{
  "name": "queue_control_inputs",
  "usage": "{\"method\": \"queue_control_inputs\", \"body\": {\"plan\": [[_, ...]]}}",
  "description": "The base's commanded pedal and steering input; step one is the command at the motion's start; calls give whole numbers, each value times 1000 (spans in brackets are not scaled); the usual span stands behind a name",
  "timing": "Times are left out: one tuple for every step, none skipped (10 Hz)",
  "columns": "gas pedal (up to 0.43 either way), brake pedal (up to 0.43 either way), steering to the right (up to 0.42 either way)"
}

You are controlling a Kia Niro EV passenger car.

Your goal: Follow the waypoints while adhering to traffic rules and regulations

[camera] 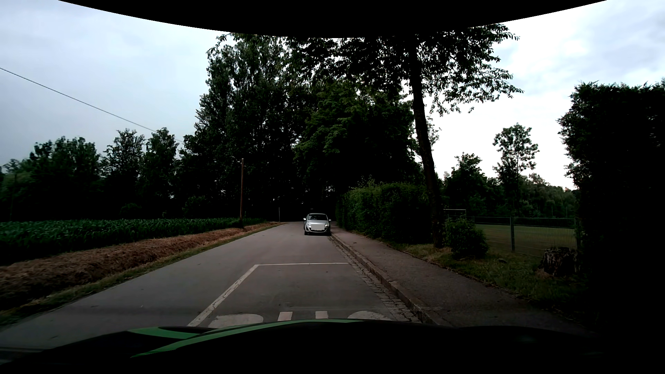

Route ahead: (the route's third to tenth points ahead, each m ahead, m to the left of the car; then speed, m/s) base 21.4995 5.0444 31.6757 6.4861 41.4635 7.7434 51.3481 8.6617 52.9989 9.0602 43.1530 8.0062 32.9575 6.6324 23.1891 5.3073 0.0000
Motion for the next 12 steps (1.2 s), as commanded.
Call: {"method": "queue_control_inputs", "body": {"plan": [[0,305,-13],[0,305,-13],[0,305,-13],[0,305,-13],[0,305,-13],[0,305,-13],[0,305,-13],[0,305,-13],[0,305,-13],[0,305,-13],[0,305,-13],[0,311,-13]]}}
